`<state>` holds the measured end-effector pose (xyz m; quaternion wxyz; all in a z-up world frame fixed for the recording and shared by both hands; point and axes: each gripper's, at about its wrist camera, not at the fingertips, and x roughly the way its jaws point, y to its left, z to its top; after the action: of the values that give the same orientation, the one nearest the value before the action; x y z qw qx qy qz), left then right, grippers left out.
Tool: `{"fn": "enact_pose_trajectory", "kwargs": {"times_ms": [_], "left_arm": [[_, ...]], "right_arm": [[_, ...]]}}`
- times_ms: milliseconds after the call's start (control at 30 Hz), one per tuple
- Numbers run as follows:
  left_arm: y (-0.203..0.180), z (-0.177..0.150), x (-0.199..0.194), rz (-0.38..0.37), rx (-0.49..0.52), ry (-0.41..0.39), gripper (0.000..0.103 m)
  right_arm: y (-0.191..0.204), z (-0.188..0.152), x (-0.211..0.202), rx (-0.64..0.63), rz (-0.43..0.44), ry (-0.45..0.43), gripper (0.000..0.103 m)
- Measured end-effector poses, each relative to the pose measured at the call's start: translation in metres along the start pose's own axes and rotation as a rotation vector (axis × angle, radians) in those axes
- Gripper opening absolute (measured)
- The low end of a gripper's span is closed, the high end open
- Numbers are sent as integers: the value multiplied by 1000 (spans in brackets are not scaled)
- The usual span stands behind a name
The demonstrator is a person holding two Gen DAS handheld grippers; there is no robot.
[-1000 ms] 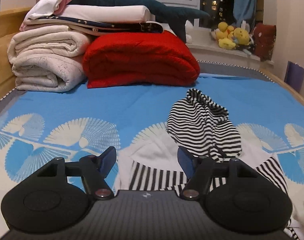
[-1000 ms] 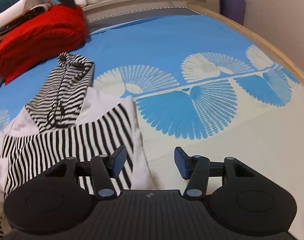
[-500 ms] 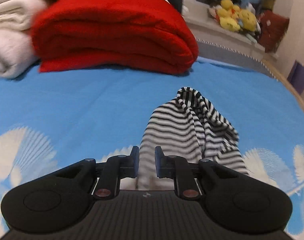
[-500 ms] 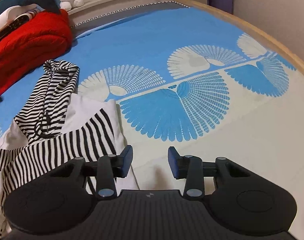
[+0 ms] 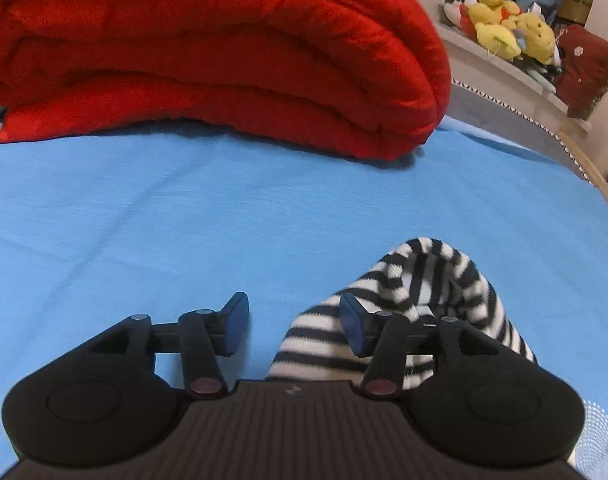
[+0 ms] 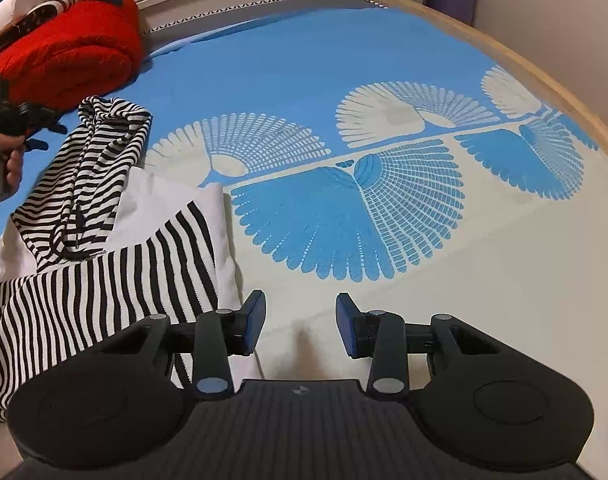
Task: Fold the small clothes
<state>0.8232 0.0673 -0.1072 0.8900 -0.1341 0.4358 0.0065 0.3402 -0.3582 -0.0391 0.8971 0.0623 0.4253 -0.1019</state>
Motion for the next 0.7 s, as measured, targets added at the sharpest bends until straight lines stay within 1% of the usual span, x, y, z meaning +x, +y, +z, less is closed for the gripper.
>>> {"fn": "enact_pose_trajectory", "kwargs": {"times_ms": [33, 67, 133, 200, 267, 300, 333, 367, 467, 500, 567, 600, 633, 700], "left_arm": [[-2, 2, 7, -7, 5, 13, 63], [-6, 3, 15, -27, 14, 34, 64], [-13, 4, 23, -42, 31, 45, 64], [-20, 6, 27, -51, 45, 34, 63], [-27, 7, 28, -51, 82, 29, 39], [-30, 7, 27, -55, 109, 28, 6], [-34, 7, 22, -65, 129, 22, 1], [-35, 8, 12, -80, 142, 0, 1], [-34, 5, -27, -139, 169, -48, 1], [-33, 2, -43, -156, 173, -42, 1], [-33, -12, -89, -200, 239, -76, 1], [-32, -21, -114, -234, 267, -95, 1], [-31, -32, -143, -273, 299, -113, 1], [-29, -62, -205, -342, 396, -145, 1]], "right_arm": [[0, 0, 0, -3, 0, 1, 40], [1, 0, 1, -6, -1, 1, 40], [2, -1, 2, -8, 0, 3, 40], [5, -1, 4, -10, 2, 7, 40], [6, -2, 6, -8, 2, 13, 40], [7, -2, 7, -8, 2, 15, 40], [8, -2, 8, -8, 1, 15, 40], [10, -3, 8, -7, 0, 16, 40], [14, -2, 8, 2, 16, 24, 40], [16, -1, 5, 3, 24, 20, 40], [19, 2, -1, 2, 32, 5, 40], [19, 4, -5, 5, 38, -6, 40], [19, 5, -10, 9, 44, -15, 40], [17, 8, -19, 30, 56, -31, 40]]}}
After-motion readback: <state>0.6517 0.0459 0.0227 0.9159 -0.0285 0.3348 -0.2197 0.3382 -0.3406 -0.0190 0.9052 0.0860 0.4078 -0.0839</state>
